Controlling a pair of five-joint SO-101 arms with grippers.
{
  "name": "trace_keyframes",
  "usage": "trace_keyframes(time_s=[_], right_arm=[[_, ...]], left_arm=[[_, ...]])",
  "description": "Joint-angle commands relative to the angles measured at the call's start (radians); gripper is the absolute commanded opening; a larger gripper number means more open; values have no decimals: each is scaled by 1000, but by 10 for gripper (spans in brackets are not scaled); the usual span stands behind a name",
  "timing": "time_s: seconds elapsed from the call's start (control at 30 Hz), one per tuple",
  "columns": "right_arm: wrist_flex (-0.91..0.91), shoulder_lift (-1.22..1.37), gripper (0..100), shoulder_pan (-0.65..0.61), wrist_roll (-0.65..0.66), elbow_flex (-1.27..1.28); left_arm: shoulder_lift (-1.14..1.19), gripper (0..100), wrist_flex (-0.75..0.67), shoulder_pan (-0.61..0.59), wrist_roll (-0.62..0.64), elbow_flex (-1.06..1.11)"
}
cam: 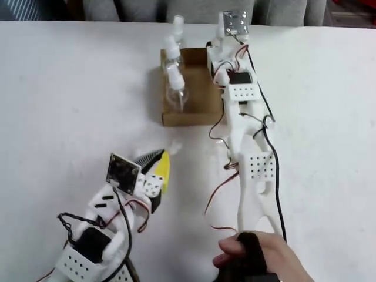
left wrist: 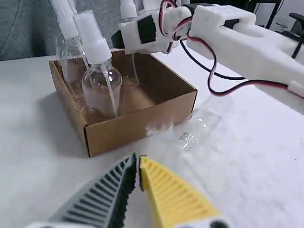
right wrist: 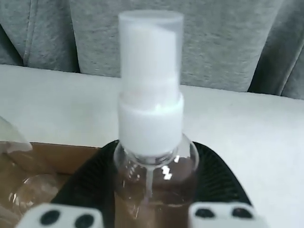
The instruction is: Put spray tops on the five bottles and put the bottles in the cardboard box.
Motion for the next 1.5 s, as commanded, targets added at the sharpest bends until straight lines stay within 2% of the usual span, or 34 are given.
trace_keyframes(time_s=[0.0, 0.23, 0.4, 1.0, 1.47], right_arm=[[22, -39, 118, -8, 8, -29], [22, -38, 120, -7, 6, -28], [22, -39, 116, 1, 6, -28], [127, -87, 116, 8, 5, -28], [130, -85, 116, 15, 3, -26]], left_arm=[[-5, 20, 0, -7, -9, 0], [-5, 20, 0, -7, -11, 0], [-5, 20, 0, -7, -61, 0], [-5, 20, 0, -8, -64, 0], [-5, 20, 5, -8, -64, 0]])
